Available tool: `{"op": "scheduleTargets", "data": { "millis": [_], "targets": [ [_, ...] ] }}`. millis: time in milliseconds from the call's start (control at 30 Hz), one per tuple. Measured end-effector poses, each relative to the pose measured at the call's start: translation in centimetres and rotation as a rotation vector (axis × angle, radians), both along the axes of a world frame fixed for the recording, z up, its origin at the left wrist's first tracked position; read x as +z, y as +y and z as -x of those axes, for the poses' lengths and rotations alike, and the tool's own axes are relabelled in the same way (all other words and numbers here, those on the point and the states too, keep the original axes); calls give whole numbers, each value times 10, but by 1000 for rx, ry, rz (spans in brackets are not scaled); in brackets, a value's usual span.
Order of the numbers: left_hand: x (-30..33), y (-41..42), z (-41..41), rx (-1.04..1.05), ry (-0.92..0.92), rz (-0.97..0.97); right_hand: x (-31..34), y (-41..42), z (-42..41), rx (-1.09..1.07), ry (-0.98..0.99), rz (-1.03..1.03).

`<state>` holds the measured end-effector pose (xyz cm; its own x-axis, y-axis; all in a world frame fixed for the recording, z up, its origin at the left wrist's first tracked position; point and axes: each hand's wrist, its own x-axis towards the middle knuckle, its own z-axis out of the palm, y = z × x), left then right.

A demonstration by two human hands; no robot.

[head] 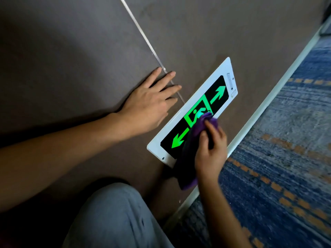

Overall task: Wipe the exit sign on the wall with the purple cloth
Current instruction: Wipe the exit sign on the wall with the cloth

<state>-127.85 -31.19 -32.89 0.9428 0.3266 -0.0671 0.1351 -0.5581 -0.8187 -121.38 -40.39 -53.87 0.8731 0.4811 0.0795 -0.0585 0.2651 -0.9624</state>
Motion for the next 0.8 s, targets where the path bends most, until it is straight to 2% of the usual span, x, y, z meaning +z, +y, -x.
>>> {"op": "scheduleTargets", "data": {
  "millis": [200, 333, 433, 533, 800],
  "targets": [
    [-2, 2, 1, 3, 1, 2, 18, 61, -116, -54, -28, 39],
    [-2, 1, -1, 19, 15, -4, 17, 96, -144, -20, 15, 62],
    [-2, 0, -3, 35, 39, -4, 11, 103, -129, 8, 51, 71],
    [-2, 0, -2, 35, 32, 4, 4, 95, -100, -3, 2, 81],
    [-2, -2, -3, 30, -7, 38, -2, 30, 24, 78, -38, -3]
  ]
}}
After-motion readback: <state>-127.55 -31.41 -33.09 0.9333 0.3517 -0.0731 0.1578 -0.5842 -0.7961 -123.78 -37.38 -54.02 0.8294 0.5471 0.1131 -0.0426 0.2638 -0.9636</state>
